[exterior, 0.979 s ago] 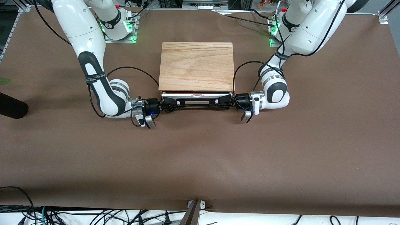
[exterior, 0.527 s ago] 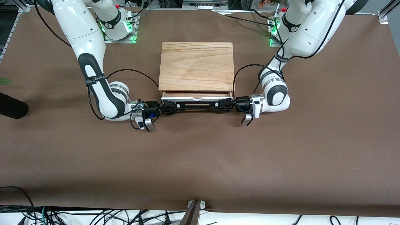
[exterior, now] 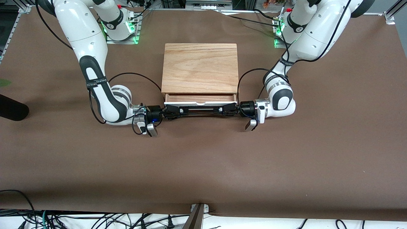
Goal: Pull top drawer with both arms simultaneously
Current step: 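Pull the handle outward from the box with both grippers together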
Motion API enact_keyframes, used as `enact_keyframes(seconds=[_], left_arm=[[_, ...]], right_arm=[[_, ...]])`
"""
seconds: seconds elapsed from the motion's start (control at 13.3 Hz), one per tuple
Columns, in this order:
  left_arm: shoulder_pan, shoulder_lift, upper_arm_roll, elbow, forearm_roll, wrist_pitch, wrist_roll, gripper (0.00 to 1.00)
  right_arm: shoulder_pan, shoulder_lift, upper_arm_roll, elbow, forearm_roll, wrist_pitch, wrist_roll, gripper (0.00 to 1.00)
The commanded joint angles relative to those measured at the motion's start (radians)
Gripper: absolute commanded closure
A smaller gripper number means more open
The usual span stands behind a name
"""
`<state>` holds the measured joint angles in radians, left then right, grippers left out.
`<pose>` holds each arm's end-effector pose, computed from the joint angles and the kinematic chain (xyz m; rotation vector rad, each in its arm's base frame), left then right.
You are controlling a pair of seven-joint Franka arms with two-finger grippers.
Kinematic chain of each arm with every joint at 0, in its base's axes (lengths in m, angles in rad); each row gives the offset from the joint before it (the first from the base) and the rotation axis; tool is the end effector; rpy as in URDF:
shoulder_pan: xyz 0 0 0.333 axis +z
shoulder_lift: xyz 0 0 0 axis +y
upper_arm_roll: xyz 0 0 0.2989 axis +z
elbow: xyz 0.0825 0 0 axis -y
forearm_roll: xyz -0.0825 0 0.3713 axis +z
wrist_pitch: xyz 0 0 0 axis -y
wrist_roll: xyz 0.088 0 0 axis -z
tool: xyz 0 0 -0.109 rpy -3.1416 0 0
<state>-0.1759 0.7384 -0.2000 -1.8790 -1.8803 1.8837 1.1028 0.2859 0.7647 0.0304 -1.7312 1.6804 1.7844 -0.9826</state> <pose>0.5375 -0.2852 0.1461 1.5641 0.0830 0.0637 0.5720 0.2773 0.1653 -1.6511 -0.1202 0.0301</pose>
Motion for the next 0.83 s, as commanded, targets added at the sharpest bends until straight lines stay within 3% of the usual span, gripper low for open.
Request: enact_keyframes(seconds=[0.0,0.75], left_arm=[[0.01,0.032,0.05,0.034,0.039,0.031,-0.072,1.0],[0.01,0.049,0.108,0.086,0.116,-0.008,-0.161,1.0]], right_arm=[[-0.059,-0.001,0.003,0.123,0.058,-0.011,0.102,1.0],[-0.068,0.024,0.002,0.189,0.058,-0.008,0.17,1.0]])
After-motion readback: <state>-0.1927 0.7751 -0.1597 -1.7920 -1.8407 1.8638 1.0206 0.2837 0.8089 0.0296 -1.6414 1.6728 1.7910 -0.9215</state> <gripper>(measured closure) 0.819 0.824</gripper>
